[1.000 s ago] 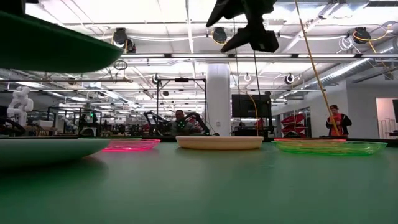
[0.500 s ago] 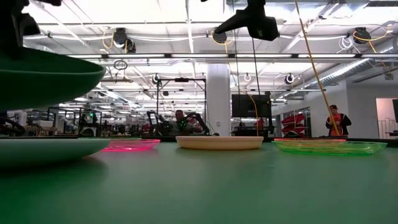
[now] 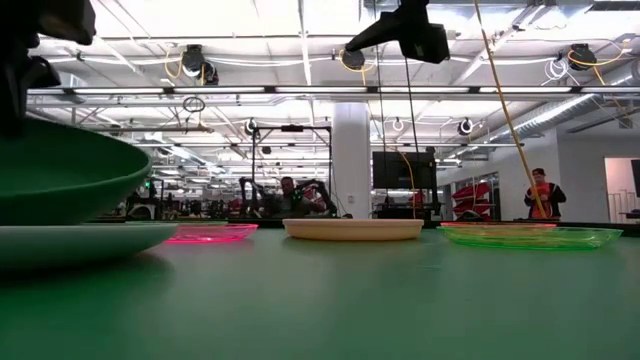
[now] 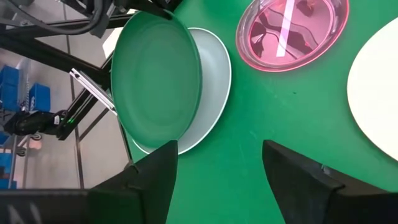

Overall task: Stack plastic plates
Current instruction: Stack the large green plate on top of the large white plate

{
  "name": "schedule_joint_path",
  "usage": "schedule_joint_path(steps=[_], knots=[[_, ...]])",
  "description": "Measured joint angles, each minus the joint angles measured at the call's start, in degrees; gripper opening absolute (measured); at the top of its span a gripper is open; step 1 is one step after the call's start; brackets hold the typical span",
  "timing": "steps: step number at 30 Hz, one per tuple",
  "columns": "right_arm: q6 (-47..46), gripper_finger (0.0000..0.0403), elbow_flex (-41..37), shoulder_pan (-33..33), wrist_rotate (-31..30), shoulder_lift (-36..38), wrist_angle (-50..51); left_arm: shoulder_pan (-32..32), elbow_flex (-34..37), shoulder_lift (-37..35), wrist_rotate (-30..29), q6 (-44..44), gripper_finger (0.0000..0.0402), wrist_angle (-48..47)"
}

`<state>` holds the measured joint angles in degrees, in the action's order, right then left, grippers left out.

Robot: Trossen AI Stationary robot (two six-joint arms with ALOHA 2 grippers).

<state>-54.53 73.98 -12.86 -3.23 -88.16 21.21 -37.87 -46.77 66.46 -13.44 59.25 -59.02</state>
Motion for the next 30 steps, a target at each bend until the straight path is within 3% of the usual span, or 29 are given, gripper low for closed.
schedule_joint_path(steps=[8, 20, 30], knots=[[1.4, 0.0226, 0.0, 0.0, 0.0, 0.0, 0.3, 1.4, 0.8, 0.0, -1.7, 0.8, 0.0053, -0.1], [-2.0, 0.0226, 0.0, 0.0, 2.7, 0.9, 6.0, 3.9, 0.8, 0.1, -1.9, 0.5, 0.0057, 2.2], [-5.5, 0.0226, 0.0, -2.3, 3.2, 4.7, 15.1, 5.5, 0.9, 3.8, -6.0, 4.0, 0.0057, -0.5]])
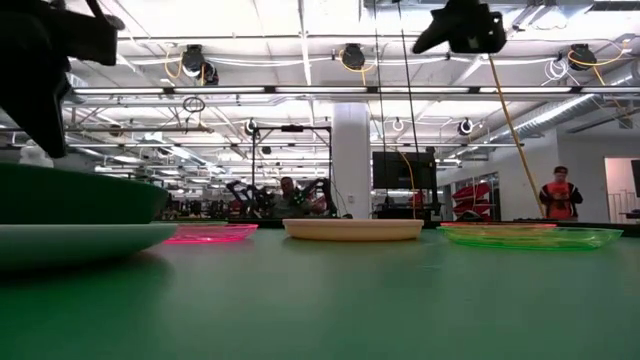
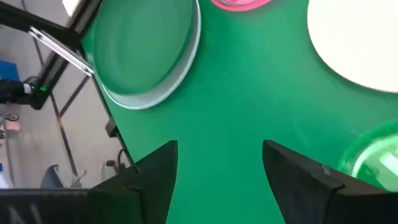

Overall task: Stack plastic plates
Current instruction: Stack the large green plate on top of the large white plate

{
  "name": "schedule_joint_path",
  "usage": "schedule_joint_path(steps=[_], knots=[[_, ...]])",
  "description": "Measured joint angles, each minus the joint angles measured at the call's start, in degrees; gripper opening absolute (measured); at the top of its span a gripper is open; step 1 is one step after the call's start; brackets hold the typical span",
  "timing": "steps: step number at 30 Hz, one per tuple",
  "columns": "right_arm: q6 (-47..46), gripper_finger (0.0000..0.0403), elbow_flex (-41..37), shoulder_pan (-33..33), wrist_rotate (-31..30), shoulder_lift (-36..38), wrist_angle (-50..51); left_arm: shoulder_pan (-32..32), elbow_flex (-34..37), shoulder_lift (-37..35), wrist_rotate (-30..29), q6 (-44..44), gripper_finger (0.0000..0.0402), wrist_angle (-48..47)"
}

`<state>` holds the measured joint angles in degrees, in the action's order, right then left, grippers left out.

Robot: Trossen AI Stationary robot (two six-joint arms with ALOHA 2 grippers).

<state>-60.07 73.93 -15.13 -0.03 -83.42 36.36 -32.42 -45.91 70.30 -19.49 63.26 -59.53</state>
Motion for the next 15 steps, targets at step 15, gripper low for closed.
schedule_joint_path(steps=[15], knots=[[-6.0, 0.0226, 0.0, -6.1, -4.1, 0.3, 2.9, 2.8, 0.0, 9.6, -0.1, -0.8, 0.0058, 2.1]])
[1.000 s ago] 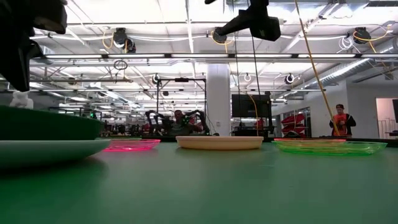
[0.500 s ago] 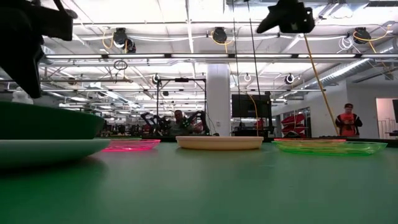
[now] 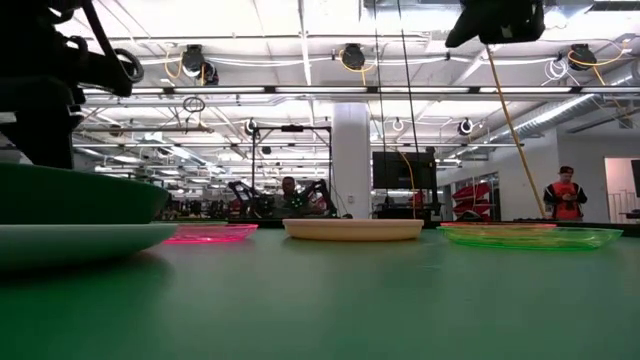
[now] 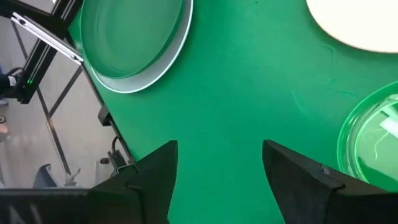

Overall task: Stack plastic plates
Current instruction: Stack the large green plate on top of the large white plate, then stack the medium pink plate on top of the large green plate

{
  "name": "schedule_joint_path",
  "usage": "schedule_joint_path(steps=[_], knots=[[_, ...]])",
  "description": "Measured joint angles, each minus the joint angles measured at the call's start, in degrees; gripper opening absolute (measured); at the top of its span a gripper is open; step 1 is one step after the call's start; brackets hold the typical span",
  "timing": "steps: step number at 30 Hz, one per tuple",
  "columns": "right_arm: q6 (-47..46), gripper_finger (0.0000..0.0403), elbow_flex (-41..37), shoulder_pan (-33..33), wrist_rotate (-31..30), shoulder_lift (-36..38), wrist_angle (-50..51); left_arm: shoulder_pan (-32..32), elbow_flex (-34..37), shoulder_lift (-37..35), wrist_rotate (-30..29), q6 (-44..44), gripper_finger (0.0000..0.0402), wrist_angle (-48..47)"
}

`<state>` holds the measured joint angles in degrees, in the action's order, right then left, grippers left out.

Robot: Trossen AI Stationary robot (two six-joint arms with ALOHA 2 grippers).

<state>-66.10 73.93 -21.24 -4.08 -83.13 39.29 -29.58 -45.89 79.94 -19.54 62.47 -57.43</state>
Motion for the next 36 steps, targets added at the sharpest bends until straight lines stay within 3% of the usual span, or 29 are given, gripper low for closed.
schedule_joint_path(steps=[14, 21, 30, 36], knots=[[-2.9, 0.0226, 0.0, -4.0, -1.9, 0.0, 0.0, -0.2, -0.7, 2.1, 4.0, 0.3, 0.0058, 4.5], [-2.6, 0.0226, 0.0, -4.0, -0.2, 0.2, 0.8, -0.2, -5.6, 2.1, 4.1, 0.9, 0.0058, 1.0], [-0.9, 0.0226, 0.0, -6.9, 10.1, 3.3, 16.3, -0.3, -15.4, 2.1, 2.1, -1.1, 0.0058, -0.7], [1.1, 0.0226, 0.0, -11.3, 9.6, 4.1, 28.9, -1.2, -20.0, 2.1, 2.0, 0.4, 0.0058, 1.0]])
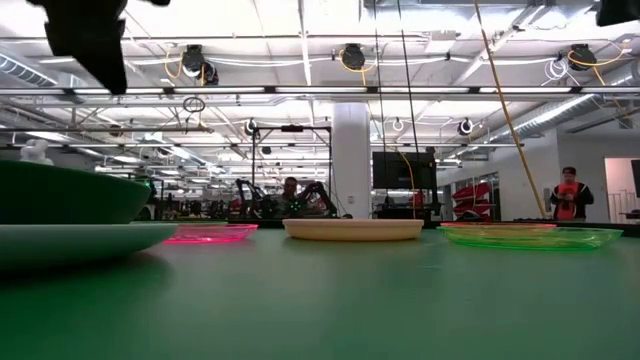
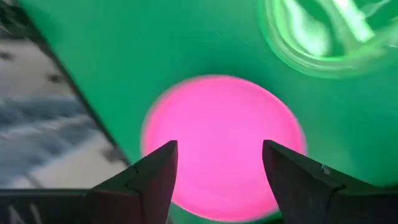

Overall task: Stack plastic plates
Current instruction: Stack the medium pink plate on top of the large green plate

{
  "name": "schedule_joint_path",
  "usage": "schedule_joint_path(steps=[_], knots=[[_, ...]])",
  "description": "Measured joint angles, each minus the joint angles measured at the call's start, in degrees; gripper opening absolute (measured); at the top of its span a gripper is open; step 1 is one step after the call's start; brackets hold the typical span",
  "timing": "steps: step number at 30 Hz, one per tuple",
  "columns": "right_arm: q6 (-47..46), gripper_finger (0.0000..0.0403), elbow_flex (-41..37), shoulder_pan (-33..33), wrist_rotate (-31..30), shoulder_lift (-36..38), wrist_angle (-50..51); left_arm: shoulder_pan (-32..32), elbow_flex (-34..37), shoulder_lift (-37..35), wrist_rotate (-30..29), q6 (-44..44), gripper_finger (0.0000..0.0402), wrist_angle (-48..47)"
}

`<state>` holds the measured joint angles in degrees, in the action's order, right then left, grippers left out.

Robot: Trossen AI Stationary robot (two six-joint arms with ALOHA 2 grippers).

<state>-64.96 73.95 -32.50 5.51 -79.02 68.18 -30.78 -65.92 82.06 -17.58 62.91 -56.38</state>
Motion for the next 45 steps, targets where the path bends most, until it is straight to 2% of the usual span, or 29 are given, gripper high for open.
schedule_joint_path(steps=[4, 8, 13, 20, 30, 36, 45], knots=[[5.2, 0.0226, -1.9, -1.7, -2.5, 0.0, 3.7, -0.8, -1.1, 0.0, -0.8, 3.3, 0.0058, 3.0], [8.5, 0.0226, -6.5, -1.9, -0.9, 0.0, 3.3, -1.3, -1.1, 0.0, -0.9, 5.0, 0.0058, 6.8], [10.9, 0.0226, -12.3, -1.9, 0.7, 0.0, -0.5, -1.7, -1.1, 0.0, -0.9, 6.6, 0.0058, 9.3], [15.1, 0.0226, -20.9, -1.9, 2.3, 0.0, -11.0, -2.2, -1.1, 0.0, -0.5, 9.7, 0.0058, 10.2], [18.9, 0.0218, -29.1, -1.9, 2.5, 0.0, -15.0, -2.5, -1.1, 0.0, -0.5, 10.7, 0.0058, 10.2], [18.6, 0.0162, -31.8, -1.9, 3.6, 0.0, -20.9, -2.4, -1.1, 0.0, -0.5, 11.4, 0.0058, 10.2], [18.8, 0.002, -31.9, -1.9, 3.8, 0.0, -22.6, -2.3, -1.1, 0.0, -0.8, 12.7, 0.0058, 10.2]])
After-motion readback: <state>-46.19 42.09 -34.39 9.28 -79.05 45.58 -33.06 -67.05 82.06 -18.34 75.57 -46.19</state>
